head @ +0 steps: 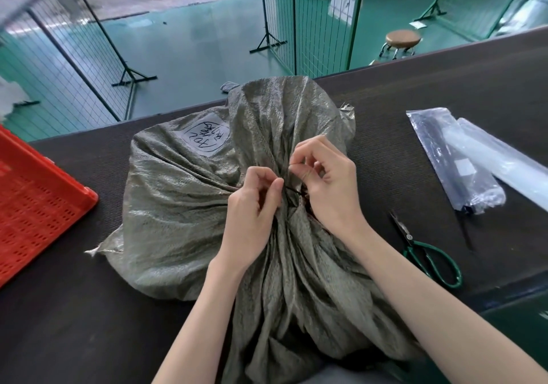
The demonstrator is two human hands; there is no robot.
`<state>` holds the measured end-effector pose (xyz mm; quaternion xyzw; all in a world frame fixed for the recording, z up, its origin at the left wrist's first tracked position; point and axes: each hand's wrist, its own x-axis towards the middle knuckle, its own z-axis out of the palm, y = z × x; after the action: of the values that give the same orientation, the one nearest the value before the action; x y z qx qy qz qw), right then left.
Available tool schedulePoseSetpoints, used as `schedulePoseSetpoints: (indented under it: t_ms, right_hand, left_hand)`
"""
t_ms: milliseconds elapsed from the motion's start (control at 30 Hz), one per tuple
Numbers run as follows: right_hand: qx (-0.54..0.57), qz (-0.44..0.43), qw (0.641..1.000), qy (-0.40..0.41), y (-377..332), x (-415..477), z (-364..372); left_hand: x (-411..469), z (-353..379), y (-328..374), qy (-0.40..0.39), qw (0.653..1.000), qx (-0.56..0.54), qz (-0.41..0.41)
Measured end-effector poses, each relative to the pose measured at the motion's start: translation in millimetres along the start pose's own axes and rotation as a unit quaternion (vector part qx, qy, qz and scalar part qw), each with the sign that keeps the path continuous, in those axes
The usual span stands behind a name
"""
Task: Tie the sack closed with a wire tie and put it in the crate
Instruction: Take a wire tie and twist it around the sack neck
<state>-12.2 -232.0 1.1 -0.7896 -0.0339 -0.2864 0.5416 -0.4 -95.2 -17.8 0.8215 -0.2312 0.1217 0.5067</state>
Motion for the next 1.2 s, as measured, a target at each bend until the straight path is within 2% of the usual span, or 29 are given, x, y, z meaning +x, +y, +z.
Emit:
schedulePoseSetpoints:
  t_ms: [200,500,767,867,1000,1200]
  right_hand:
    - [0.106,0.085,0.99,0.025,-13.8,-9.0,-2.8]
    - [0.276,0.134,0.951,0.048,-29.0,-17.3,-15.7]
    - [0.332,0.14,0.929,0.088,-41.5,-9.1,-36.1]
    - [0.356,0.145,0.918,0.095,-46.9,-4.7,-40.0]
    - [0.428,0.18,0.879,0.108,-52.0,3.7,-48.5]
    - [0.526,0.252,0.801,0.135,-54.4,9.5,-55.6]
  left_hand:
    - [-0.7,-5.8,13.3,-0.023,0.998,0.028,0.044]
    - [-7.5,-5.9,22.4,-0.047,0.994,0.063,0.079]
    - [-28.8,-5.8,12.1,-0.064,0.987,0.113,0.095]
    - [-32.4,-7.3,7.0,-0.054,0.974,0.184,0.118]
    - [-39.7,-10.4,-0.1,-0.042,0.959,0.248,0.128]
    - [-43.6,-7.7,-2.2,-0.033,0.954,0.267,0.13]
